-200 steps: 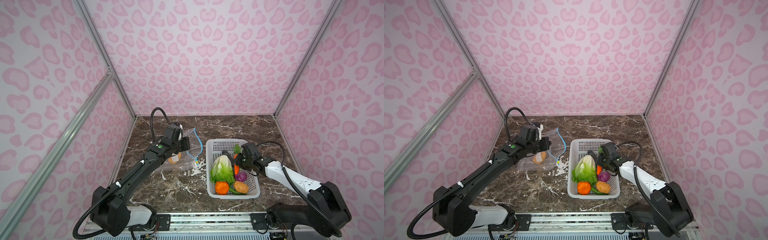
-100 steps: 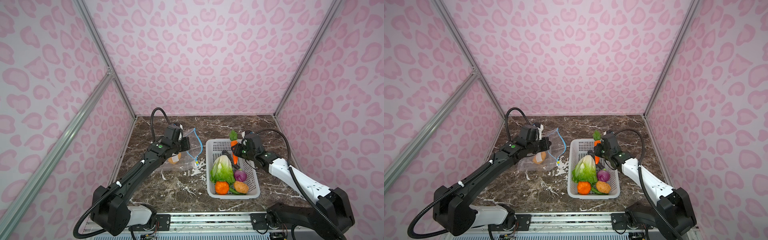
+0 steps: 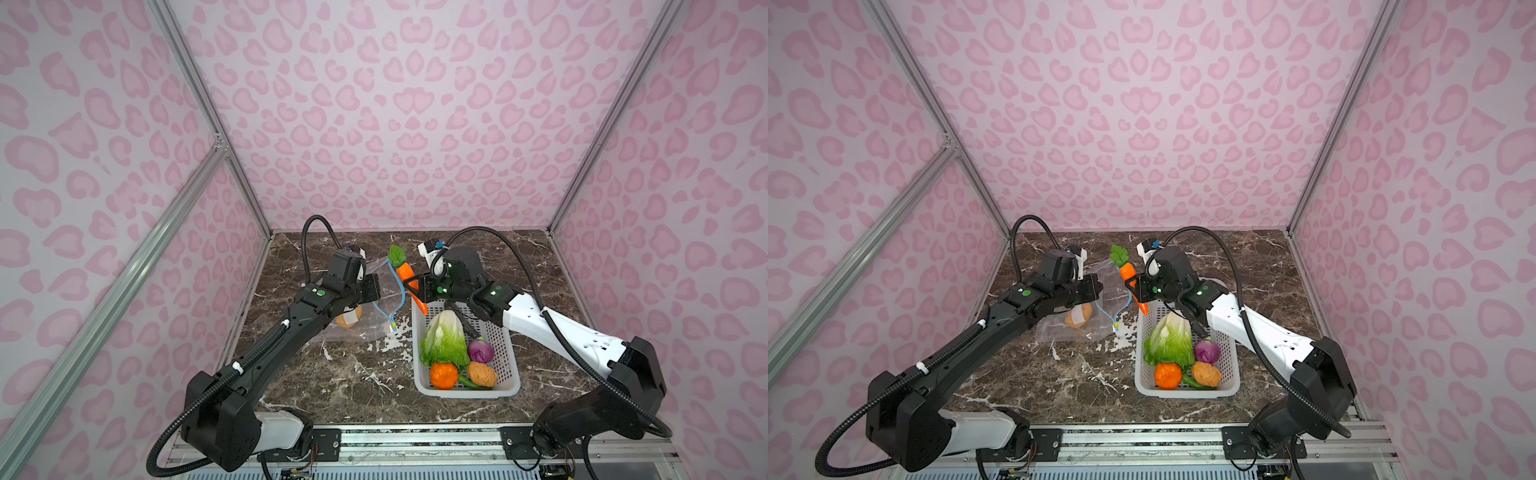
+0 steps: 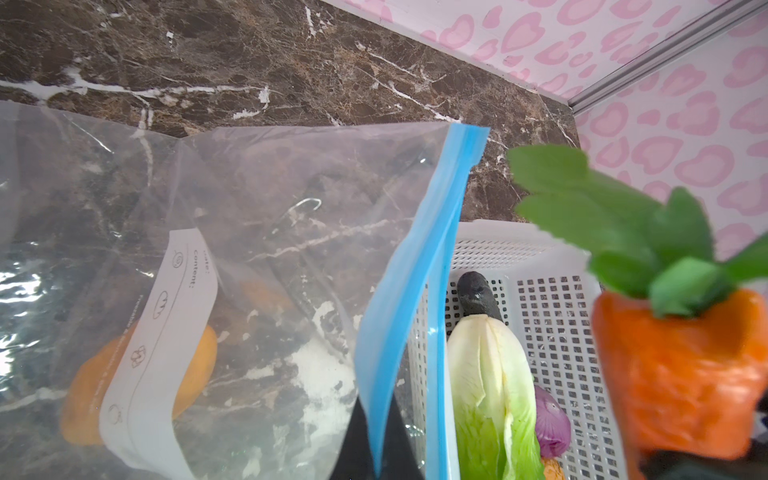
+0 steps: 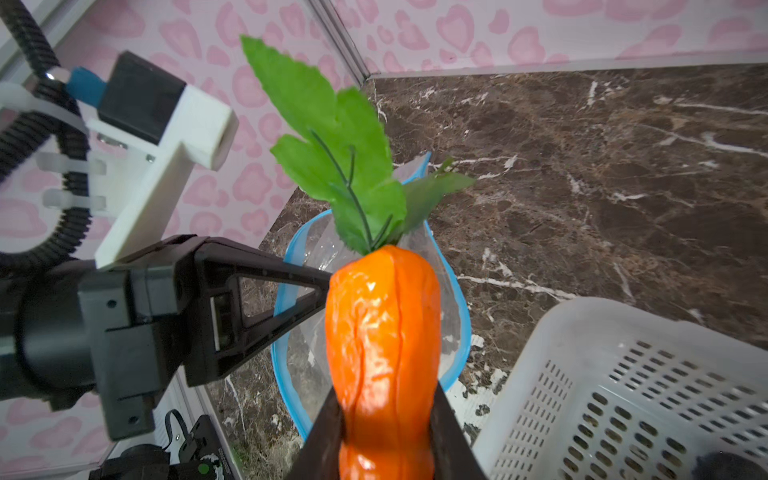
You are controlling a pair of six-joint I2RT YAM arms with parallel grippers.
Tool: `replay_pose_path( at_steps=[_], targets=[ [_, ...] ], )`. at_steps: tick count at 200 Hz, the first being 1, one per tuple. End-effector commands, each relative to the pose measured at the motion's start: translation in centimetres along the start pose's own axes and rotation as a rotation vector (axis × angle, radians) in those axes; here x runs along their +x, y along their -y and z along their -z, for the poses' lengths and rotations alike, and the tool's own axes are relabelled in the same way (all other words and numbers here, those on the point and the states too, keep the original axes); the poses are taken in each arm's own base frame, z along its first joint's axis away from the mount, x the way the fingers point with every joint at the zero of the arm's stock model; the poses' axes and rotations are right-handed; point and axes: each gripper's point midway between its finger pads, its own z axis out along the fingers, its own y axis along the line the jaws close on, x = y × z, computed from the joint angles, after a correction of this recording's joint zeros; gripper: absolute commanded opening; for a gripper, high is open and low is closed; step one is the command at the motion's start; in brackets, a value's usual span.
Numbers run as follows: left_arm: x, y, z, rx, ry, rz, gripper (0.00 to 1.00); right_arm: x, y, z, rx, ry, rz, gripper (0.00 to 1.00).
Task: Place the food in the zip-top bag and seal the zipper
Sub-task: 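Carry the carrot into the bag mouth and release it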
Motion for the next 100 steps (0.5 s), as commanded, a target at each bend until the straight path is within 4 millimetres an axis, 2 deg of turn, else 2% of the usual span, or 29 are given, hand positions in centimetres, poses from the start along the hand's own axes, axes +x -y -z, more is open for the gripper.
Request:
replay_pose_path(
  at_steps=[1, 17, 32, 56, 100],
  targets=[
    [-0.6, 0.4, 0.4, 0.015, 0.023, -0.013, 0.02, 2.7, -1.0, -0.9, -0.055, -0.107, 0.024, 0.17],
    [-0.6, 0.4, 0.5, 0.017, 0.024, -0.014, 0.02, 4.4, -0.8, -1.3, -0.045, -0.167, 0.021, 0.17],
    [-0.5, 0.5, 0.4, 0.022, 0.019, -0.012, 0.02, 5.3, -0.7, -1.5, -0.046, -0.186, 0.009, 0.17],
    [-0.3, 0.8, 0.2, 0.040, 0.003, -0.014, 0.02, 5.6, -0.4, -2.1, -0.041, -0.197, 0.002, 0.17],
    [-0.1, 1.3, 0.1, 0.065, -0.012, -0.028, 0.02, 5.7, 0.3, -4.4, -0.010, -0.246, 0.001, 0.17]
  ],
)
